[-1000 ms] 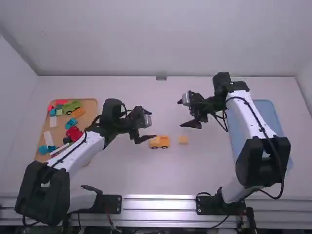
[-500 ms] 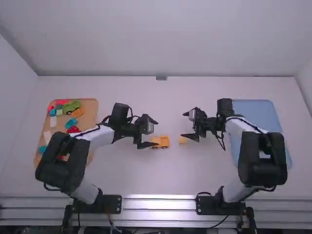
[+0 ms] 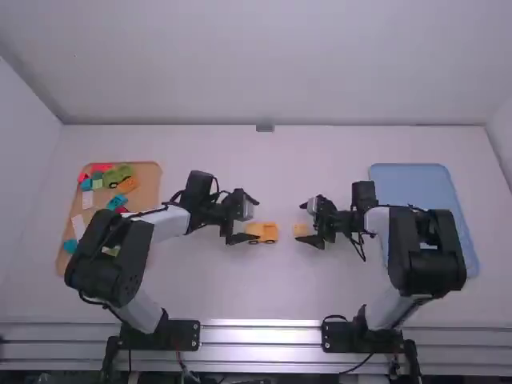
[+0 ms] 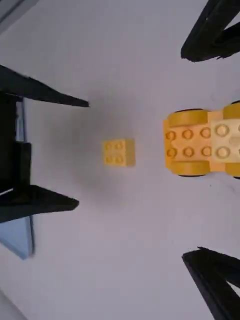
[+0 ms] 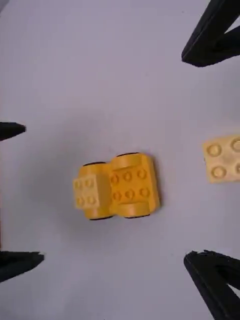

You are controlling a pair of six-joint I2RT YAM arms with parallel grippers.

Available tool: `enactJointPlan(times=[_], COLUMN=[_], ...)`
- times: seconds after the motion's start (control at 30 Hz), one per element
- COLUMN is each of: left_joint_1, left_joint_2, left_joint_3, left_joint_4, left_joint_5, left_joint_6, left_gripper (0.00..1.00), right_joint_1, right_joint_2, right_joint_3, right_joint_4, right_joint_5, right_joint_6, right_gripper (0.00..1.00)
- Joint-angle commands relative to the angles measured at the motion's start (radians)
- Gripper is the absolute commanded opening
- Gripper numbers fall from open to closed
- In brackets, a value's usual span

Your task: Assemble lego blocks to make yellow taxi

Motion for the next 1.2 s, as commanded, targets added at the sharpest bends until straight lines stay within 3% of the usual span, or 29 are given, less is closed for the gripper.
enactJointPlan(times=[0.0,0.23,0.5,0.7,0.87,1.1,1.13,1.17], left_joint_1=[-0.002,-0.007,-0.001,-0.002,-0.002,-0.002,-0.002,-0.002], left_joint_2=[0.006,0.006,0.006,0.006,0.006,0.006,0.006,0.006], left_joint_3=[-0.001,-0.001,-0.001,-0.001,-0.001,-0.001,-0.001,-0.001], left_joint_4=[-0.003,-0.003,-0.003,0.006,0.008,0.024,0.023,0.023], left_joint_5=[0.018,0.019,0.071,0.072,0.071,0.072,0.072,0.072], left_joint_6=[0.008,0.008,0.007,0.007,-0.023,-0.058,-0.058,-0.058], left_gripper=[0.99,0.99,0.99,0.99,0.99,0.99,0.99,0.99], right_joint_1=[-0.015,-0.051,-0.029,-0.001,-0.003,-0.024,-0.020,-0.009], right_joint_2=[0.084,0.208,0.281,0.281,0.281,0.281,0.281,0.281], right_joint_3=[0.021,0.097,0.229,0.208,0.178,0.173,0.173,0.173], right_joint_4=[-0.004,-0.050,-0.324,-0.228,-0.160,-0.169,-0.169,-0.172], right_joint_5=[-0.005,-0.012,0.011,0.094,0.061,0.045,0.046,0.047], right_joint_6=[-0.081,-0.119,-0.407,-0.270,-0.272,-0.240,-0.237,-0.239], right_gripper=[0.99,0.99,0.99,1.00,0.68,0.59,0.55,0.44])
